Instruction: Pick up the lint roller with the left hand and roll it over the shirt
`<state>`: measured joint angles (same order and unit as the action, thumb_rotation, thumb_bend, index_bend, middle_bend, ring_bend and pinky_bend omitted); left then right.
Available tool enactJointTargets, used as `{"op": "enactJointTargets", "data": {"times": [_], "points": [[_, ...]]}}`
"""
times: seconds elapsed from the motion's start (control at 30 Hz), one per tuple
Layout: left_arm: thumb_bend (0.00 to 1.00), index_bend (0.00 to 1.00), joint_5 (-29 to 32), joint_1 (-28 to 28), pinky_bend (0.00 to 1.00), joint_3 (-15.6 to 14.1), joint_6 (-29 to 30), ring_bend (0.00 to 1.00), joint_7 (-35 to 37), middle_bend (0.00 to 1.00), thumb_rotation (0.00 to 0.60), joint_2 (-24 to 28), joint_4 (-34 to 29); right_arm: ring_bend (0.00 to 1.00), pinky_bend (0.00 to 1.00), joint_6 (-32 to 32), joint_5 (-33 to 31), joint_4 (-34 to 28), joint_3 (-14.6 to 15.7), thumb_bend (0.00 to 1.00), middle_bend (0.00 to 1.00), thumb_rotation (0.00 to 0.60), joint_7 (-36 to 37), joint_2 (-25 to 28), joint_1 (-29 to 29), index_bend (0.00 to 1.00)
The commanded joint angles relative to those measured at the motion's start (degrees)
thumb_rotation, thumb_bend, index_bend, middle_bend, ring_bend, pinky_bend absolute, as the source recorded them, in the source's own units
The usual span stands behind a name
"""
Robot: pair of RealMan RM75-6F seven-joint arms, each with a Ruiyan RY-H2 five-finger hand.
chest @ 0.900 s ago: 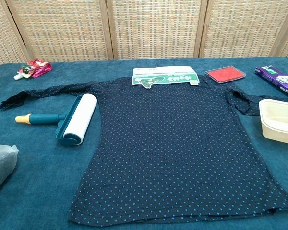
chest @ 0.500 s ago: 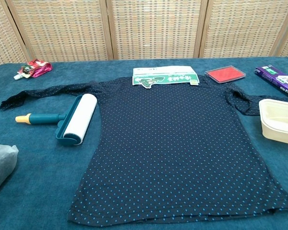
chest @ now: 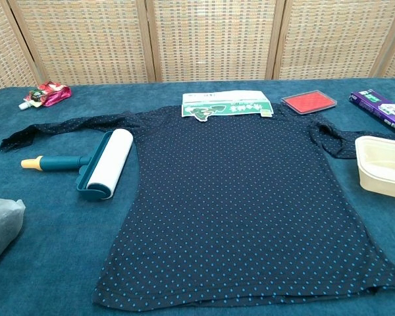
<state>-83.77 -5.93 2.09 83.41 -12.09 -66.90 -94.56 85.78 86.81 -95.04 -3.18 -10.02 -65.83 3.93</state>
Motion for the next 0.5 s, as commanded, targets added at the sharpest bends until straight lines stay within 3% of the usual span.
{"op": "enactJointTargets", "data": {"times": [0.03, 0.3, 0.4, 0.5], "points": [[0.10, 0.00, -0.03, -0.01, 0.00, 0.00, 0.08, 0.00, -0.24, 0.00, 0.600, -0.13, -0.02, 0.00, 0.00, 0.19, 0.04, -0.09, -0.05, 0.15, 0.00, 0.600, 0.17, 0.10, -0.08, 0.00], [0.10, 0.00, 1.41, -0.86, 0.00, 1.23, -0.74, 0.00, -0.45, 0.00, 0.600, 0.02, -0.61, 0.00, 0.00, -0.20, -0.29, 0.10, -0.14, 0.15, 0.00, 0.600, 0.79, 0.04, 0.04, 0.00], [0.10, 0.00, 2.51, -2.39, 0.01, 3.26, -1.33, 0.00, -0.75, 0.00, 0.600, -0.20, -0.80, 0.00, 0.00, -0.35, -0.22, 0.46, -0.14, 0.15, 0.00, 0.600, 0.83, -0.27, 0.17, 0.00], [0.11, 0.00, 4.40, -4.61, 0.11, 5.61, -3.08, 0.02, -1.77, 0.01, 0.600, -0.14, -1.26, 0.00, 0.00, -0.49, -0.17, 0.69, -0.09, 0.15, 0.00, 0.600, 0.73, -0.54, 0.25, 0.00]]}}
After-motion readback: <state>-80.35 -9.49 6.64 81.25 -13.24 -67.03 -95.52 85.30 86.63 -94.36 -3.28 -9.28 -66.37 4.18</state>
